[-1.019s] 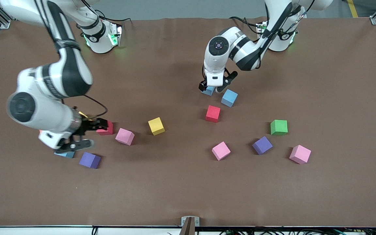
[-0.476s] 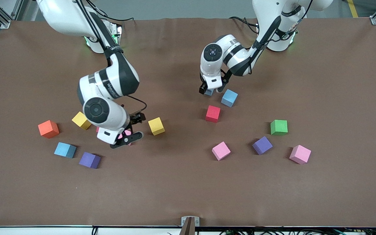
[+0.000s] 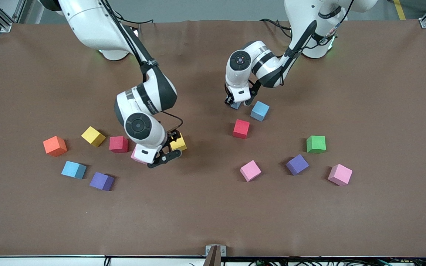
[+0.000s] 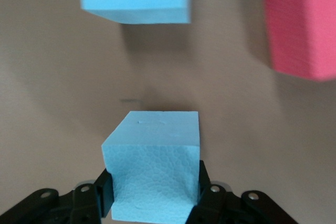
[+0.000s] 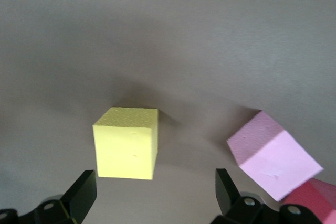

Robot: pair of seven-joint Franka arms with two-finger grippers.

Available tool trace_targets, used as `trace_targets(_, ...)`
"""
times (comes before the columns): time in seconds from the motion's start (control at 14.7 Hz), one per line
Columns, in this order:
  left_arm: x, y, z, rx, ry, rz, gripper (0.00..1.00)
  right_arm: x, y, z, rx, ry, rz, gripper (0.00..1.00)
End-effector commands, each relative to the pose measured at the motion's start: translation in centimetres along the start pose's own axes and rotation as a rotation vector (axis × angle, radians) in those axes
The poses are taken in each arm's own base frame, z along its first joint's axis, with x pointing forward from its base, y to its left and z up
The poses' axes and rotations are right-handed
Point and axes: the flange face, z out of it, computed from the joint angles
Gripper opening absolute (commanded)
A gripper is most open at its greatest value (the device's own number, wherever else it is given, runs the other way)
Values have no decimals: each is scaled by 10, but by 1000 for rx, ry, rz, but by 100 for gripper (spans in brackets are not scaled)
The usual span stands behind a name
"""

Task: Arrange 11 blocks into digit 3
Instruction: 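Grasp the blue cube with the left gripper while the right grasps yellow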

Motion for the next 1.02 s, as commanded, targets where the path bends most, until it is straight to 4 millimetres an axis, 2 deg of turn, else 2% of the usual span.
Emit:
trace_targets(0.0,-28,16,-9,-48,27,149,13,1,2,-3,12,11,20,100)
trace_targets(0.14,-40,22,-13,-63,32,329,13,4,0,4,9,15,15,100)
trace_targets(0.2,-50,20,-14,-58,36,445,14,4,-8,5,6,30,3,100)
trace_targets(0.41,-59,27,-16,-38,41,728,17,5,-26,14,0,39,-2,100)
trace_targets(0.54,-72,29,-18,7,49,871,20,5,-29,24,-2,45,19,100)
trace_targets(0.75,-76,35,-11,75,40,1019,21,2,-39,43,-10,45,4,100)
trace_targets(0.95,-79,41,1,84,25,1055,24,3,-42,51,-12,40,-4,100)
